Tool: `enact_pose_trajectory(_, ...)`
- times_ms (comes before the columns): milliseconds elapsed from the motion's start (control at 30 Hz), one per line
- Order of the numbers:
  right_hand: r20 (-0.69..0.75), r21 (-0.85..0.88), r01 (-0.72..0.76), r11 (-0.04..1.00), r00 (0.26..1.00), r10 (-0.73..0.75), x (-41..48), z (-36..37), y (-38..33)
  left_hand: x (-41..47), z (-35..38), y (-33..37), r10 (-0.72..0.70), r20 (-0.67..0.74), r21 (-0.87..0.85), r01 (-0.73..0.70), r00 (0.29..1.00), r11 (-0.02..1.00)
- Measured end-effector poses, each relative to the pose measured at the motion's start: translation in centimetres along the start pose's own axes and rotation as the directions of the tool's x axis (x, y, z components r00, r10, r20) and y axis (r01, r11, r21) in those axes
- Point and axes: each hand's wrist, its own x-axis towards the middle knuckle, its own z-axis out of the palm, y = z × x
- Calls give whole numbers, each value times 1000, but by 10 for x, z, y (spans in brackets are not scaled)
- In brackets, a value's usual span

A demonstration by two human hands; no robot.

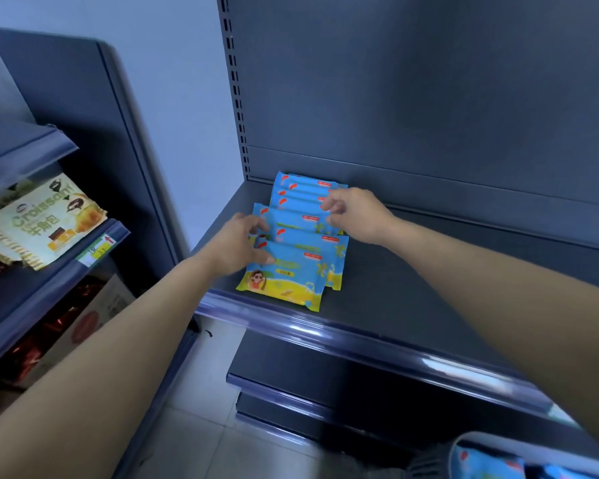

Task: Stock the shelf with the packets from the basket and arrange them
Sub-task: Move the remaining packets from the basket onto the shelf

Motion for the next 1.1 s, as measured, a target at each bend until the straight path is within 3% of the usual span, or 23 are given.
enact_pose_trajectory(167, -53, -107, 56, 993, 997, -62, -32, -11, -2, -11, 4, 23, 63, -72, 257, -42, 995, 966)
enact_pose_trajectory(367, -155, -333, 71, 940, 980, -128, -96, -38, 10, -41, 26, 88, 348, -153, 256, -303, 925, 918)
enact_pose_trajectory(600, -219, -503, -14, 864, 969, -111, -199, -76, 59, -83, 95, 174, 670, -83, 295, -624, 738, 724)
enact_pose_trajectory(867, -292, -681, -57, 730, 935, -199, -325, -108, 116, -152, 182, 243, 855, -55, 496, -729, 515, 471)
enact_pose_trajectory(1000, -282, -655, -81, 751, 949, -144, -379, -99, 151, -184, 235, 258, 847, 9, 432, -766, 531, 475)
enact_pose_trajectory(1100, -216, -619, -86, 781, 974, -63, -416, -73, 186, -205, 281, 249, 804, 150, 369, -787, 576, 495)
